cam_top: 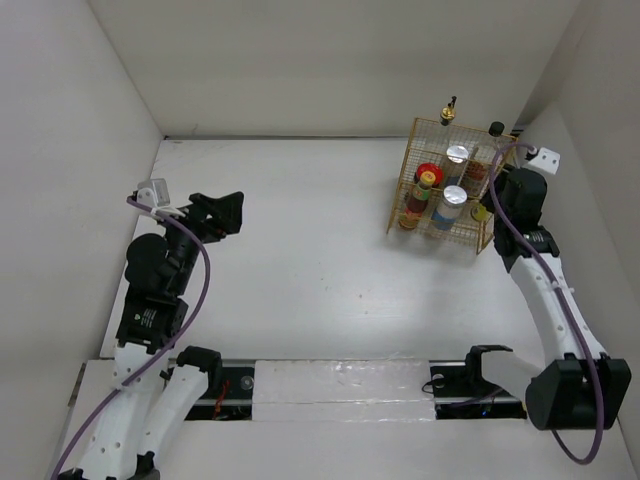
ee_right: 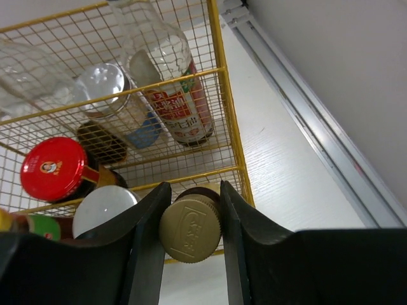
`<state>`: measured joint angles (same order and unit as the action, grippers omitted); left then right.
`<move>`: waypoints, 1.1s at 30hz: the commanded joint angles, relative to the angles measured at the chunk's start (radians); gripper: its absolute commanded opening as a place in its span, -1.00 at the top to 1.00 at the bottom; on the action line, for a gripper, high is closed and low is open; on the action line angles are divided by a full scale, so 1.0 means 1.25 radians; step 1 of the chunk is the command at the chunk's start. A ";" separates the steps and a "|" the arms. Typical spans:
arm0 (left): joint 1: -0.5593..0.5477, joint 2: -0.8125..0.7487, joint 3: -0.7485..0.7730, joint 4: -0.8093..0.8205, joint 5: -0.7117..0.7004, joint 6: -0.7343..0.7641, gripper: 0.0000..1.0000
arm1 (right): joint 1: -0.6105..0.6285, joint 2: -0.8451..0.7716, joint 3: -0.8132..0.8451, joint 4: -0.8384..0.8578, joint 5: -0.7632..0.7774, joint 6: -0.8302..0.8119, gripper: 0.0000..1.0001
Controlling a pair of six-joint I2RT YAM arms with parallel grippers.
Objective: Organize the condiment bottles
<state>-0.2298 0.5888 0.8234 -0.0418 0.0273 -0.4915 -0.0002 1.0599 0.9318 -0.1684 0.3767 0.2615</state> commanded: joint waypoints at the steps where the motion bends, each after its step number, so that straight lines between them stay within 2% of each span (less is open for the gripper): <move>1: -0.006 0.009 -0.001 0.041 0.014 0.008 -0.68 | -0.026 0.060 0.049 0.124 -0.053 -0.002 0.48; 7: -0.006 0.019 -0.001 0.033 0.014 0.008 -0.68 | -0.026 0.085 0.006 0.131 -0.080 0.045 0.43; 21: -0.006 0.026 -0.001 0.033 0.014 0.008 -0.68 | -0.033 0.145 -0.040 0.138 -0.025 0.068 0.38; 24: -0.006 0.019 -0.001 0.033 0.006 0.008 -0.68 | -0.033 0.152 -0.040 0.138 -0.025 0.075 0.26; 26: -0.006 0.019 -0.001 0.033 0.006 0.008 -0.68 | -0.033 0.152 -0.040 0.138 -0.025 0.076 0.08; 28: -0.006 0.019 -0.001 0.033 0.006 0.008 -0.70 | -0.033 0.161 -0.032 0.138 -0.025 0.076 0.05; 31: -0.006 0.019 -0.001 0.033 -0.001 0.008 -0.70 | -0.033 0.150 -0.032 0.138 -0.033 0.076 -0.21; 33: -0.006 0.019 -0.001 0.026 -0.001 0.008 -0.70 | -0.033 0.139 -0.032 0.138 -0.033 0.076 -0.29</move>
<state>-0.2298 0.6186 0.8234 -0.0425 0.0269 -0.4915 -0.0334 1.2644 0.8726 -0.0559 0.3222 0.3473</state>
